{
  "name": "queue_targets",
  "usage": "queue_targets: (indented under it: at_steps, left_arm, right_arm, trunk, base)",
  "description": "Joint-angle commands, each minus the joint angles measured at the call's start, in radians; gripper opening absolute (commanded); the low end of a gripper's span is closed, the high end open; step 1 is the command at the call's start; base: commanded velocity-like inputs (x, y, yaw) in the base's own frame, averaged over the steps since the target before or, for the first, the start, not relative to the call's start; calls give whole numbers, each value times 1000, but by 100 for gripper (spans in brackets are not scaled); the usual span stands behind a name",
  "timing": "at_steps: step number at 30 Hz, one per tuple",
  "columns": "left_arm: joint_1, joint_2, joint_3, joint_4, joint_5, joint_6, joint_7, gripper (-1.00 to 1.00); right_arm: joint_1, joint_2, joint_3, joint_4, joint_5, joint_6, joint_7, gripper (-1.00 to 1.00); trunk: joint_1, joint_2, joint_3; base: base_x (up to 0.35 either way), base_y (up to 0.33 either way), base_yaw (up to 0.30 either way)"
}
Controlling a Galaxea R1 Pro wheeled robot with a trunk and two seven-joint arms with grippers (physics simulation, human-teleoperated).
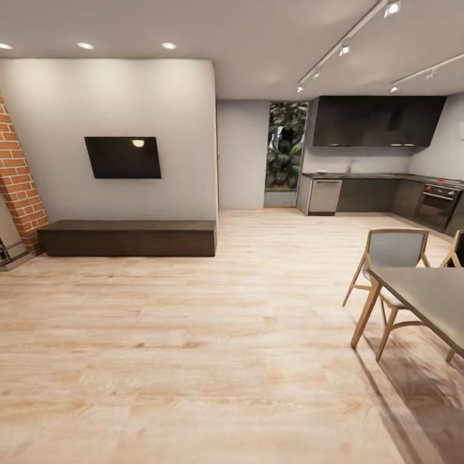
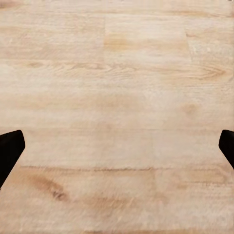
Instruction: In the kitchen, take the Vidalia onion out of the sink, dice it on the chopping board with the paring knife, put the diced onion into the bowl on the countertop, then place both the paring knife and the chopping board into the sink.
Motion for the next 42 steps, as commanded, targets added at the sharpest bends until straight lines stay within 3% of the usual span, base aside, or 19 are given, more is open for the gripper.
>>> queue_targets:
  at_steps: [1,21,42]
  left_arm:
    - [0,0,1,-1,1,-1,0,100]
    - [0,1,1,-1,1,-1,0,100]
    - [0,1,1,-1,1,-1,0,100]
  right_arm:
    - [0,0,0,0,1,-2,-1,100]
    - [0,0,0,0,1,-2,-1,100]
    - [0,0,0,0,1,-2,-1,100]
  trunk:
    - [1,0,-1]
    - [1,0,-1]
    - [1,0,-1]
  base:
    - [317,0,0]
    - [317,0,-4]
    - [317,0,-86]
